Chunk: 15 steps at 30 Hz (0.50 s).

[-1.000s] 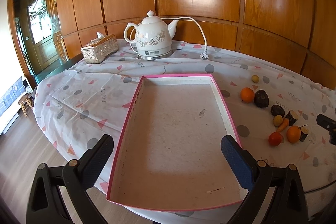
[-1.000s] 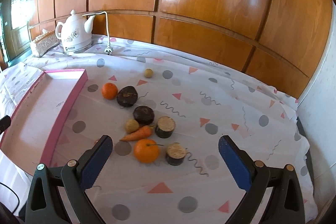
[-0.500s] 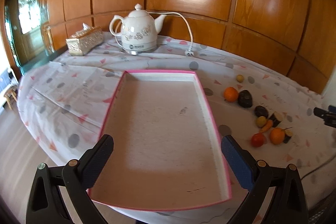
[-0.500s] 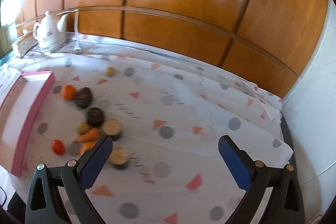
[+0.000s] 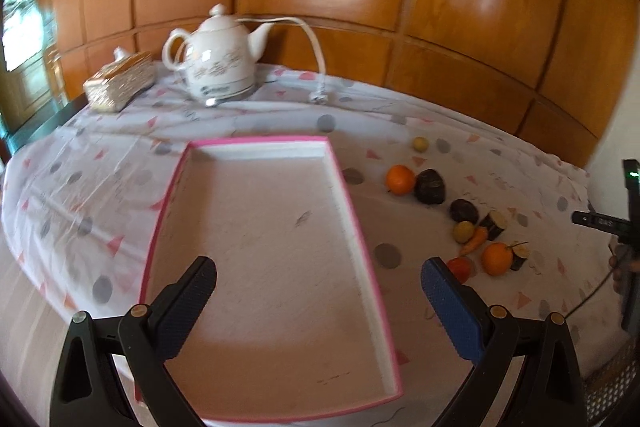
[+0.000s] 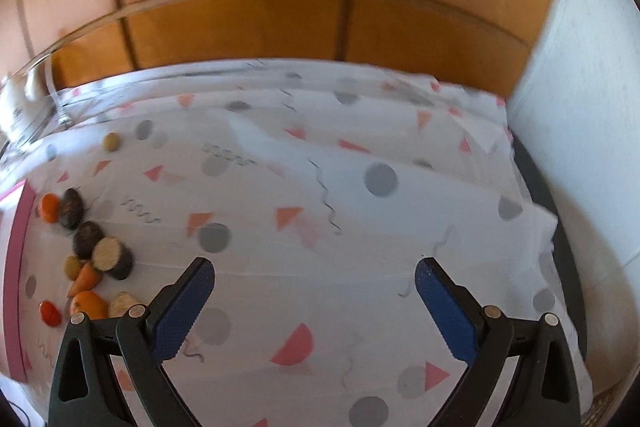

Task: Organize fruits
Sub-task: 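Move the left tool toward the red tomato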

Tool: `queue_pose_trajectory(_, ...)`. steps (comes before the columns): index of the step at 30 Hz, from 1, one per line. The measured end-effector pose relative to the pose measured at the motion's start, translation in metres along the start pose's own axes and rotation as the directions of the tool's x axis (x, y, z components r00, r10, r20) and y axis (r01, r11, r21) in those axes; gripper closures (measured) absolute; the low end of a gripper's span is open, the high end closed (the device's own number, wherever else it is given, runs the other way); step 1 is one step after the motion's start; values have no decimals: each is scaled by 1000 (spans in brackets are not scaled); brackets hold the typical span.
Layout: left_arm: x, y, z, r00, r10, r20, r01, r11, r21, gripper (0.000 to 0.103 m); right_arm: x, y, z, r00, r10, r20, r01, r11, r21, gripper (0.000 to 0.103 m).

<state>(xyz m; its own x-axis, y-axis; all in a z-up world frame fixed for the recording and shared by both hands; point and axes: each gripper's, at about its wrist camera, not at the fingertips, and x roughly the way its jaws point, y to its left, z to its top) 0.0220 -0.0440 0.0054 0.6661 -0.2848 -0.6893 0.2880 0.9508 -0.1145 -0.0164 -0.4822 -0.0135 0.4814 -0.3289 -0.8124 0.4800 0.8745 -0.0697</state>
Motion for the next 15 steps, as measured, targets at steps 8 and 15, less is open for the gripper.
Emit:
queue_pose_trajectory(8,13,-31,20,994,-107,-16,108,990,94,0,17,-39,-3,993,-15,-114,34,985,170,4)
queue_pose_trajectory(15,33,-67,24,983,-164,-80,177,964,199,0,12,-49,-2,995,-13,-98,34,975,222,5)
